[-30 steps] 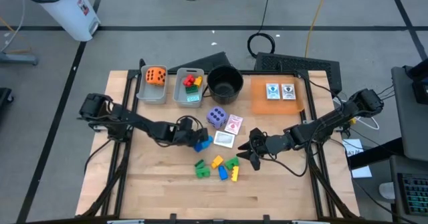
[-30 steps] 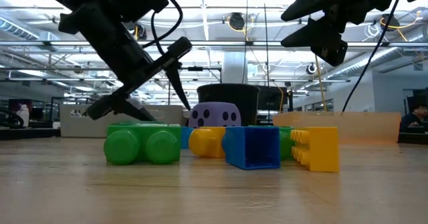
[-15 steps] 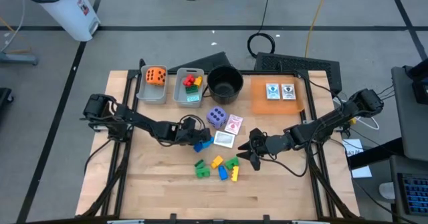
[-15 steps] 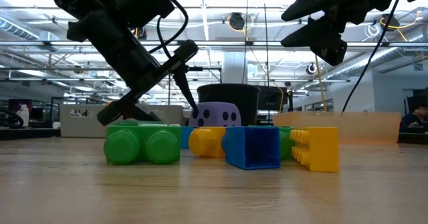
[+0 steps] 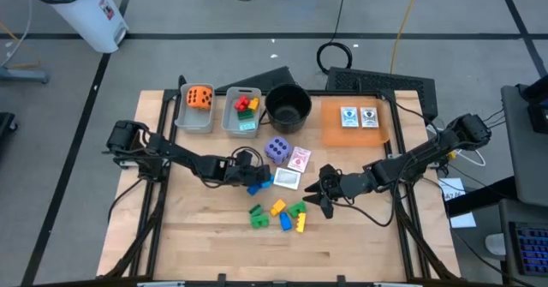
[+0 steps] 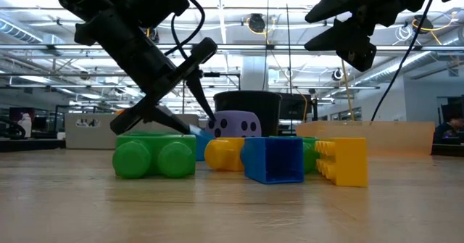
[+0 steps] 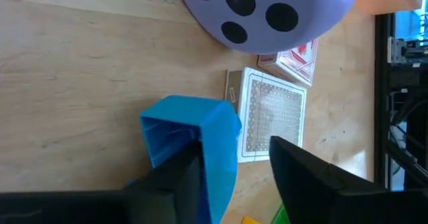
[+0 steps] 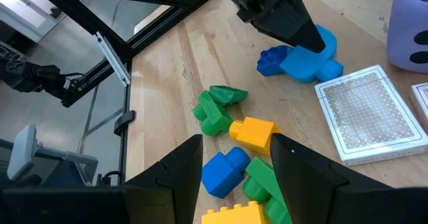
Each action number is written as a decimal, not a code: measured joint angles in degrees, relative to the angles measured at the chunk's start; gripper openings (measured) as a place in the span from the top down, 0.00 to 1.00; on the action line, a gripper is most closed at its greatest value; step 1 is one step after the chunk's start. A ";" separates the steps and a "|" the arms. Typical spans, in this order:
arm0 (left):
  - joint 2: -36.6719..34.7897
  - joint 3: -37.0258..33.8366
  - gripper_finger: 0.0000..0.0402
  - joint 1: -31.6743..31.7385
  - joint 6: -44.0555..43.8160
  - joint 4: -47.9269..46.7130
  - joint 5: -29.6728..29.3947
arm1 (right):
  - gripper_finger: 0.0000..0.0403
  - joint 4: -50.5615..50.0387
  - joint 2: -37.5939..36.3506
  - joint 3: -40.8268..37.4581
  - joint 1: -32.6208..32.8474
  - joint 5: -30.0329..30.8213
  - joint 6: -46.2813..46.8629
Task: Pick & Place Toys
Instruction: Put the blue game piece into the right gray bin
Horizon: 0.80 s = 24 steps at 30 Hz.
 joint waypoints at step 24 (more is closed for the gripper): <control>0.00 0.00 0.76 1.95 0.72 -1.72 2.64 | 0.58 0.00 0.00 0.00 0.00 -0.02 -0.02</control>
